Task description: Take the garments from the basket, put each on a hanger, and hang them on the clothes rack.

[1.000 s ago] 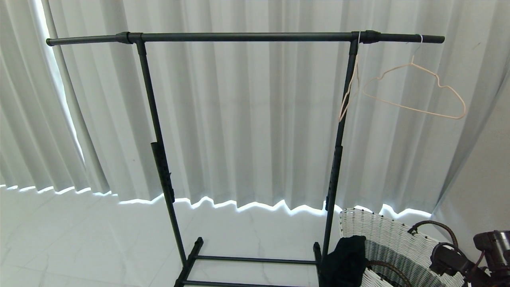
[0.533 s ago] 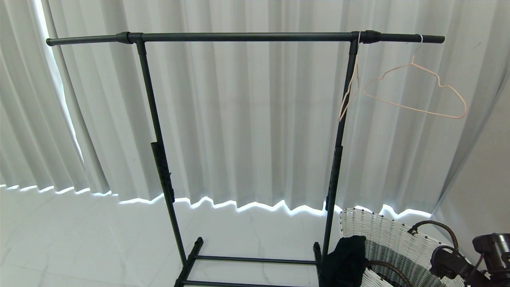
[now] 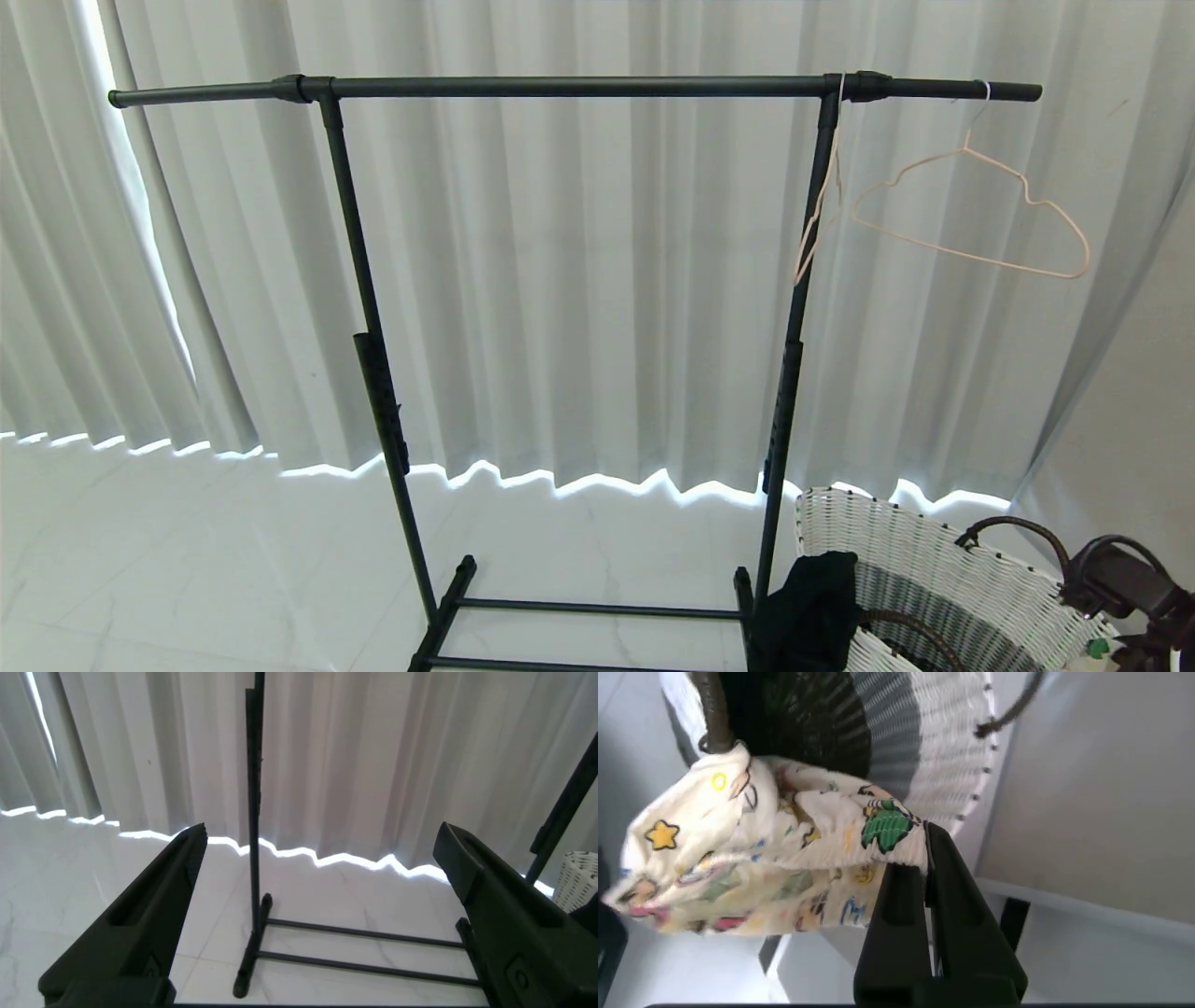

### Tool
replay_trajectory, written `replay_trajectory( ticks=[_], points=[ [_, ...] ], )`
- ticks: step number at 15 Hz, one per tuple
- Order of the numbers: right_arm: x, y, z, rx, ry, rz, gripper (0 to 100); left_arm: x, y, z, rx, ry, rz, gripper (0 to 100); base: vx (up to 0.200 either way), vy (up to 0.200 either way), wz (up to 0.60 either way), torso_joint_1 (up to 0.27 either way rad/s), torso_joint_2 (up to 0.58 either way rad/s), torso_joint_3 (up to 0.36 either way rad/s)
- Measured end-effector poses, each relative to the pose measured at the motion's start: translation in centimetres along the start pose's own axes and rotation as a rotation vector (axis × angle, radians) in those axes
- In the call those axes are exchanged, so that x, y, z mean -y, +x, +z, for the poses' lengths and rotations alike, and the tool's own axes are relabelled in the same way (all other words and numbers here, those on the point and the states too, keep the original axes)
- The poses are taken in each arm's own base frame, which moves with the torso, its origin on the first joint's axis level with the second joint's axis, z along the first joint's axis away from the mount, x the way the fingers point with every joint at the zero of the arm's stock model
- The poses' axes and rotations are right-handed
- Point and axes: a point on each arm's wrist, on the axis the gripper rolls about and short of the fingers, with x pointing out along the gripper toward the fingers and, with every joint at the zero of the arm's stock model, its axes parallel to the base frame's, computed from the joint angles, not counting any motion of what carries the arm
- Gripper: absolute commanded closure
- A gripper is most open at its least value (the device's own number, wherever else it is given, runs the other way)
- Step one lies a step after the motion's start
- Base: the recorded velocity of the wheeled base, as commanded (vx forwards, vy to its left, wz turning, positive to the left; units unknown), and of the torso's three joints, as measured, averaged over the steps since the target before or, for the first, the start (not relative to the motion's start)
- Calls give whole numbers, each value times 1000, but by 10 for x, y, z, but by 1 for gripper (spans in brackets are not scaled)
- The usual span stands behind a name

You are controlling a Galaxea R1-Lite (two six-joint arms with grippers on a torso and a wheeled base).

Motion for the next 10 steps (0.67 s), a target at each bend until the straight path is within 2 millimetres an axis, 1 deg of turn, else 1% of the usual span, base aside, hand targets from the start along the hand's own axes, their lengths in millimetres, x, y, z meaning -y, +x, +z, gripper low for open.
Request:
replay_trajectory(
  ticks=[1,3,4,5,6,7,8,9,10],
  points=[
    [8,-14,7,-12,2,8,100,0,0,0,-1,-1,0,0,0,0,0,0,0,0],
    [21,-51,16,-39,13,29,100,0,0,0,-1,-1,0,0,-200,0,0,-2,2,-2],
    [26,-73,19,-15,21,11,100,0,0,0,-1,0,0,0,-200,0,0,12,2,2],
    [28,-81,20,2,25,-2,100,0,0,0,-2,2,0,0,-200,0,0,2,-7,-2],
    [30,-105,18,54,34,-42,100,0,0,0,-2,1,0,0,-200,0,0,2,7,2],
    [29,-118,15,84,39,-65,100,0,0,0,-2,0,2,0,-200,0,0,-7,2,7],
    [29,-121,14,89,39,-69,100,0,0,0,-2,0,1,0,0,0,0,0,0,0],
    [27,-133,9,123,41,-94,100,0,0,0,-1,1,0,0,0,0,0,0,0,0],
    [25,-138,7,142,43,-110,100,0,0,0,-1,1,0,0,0,0,0,0,0,0]
  ],
)
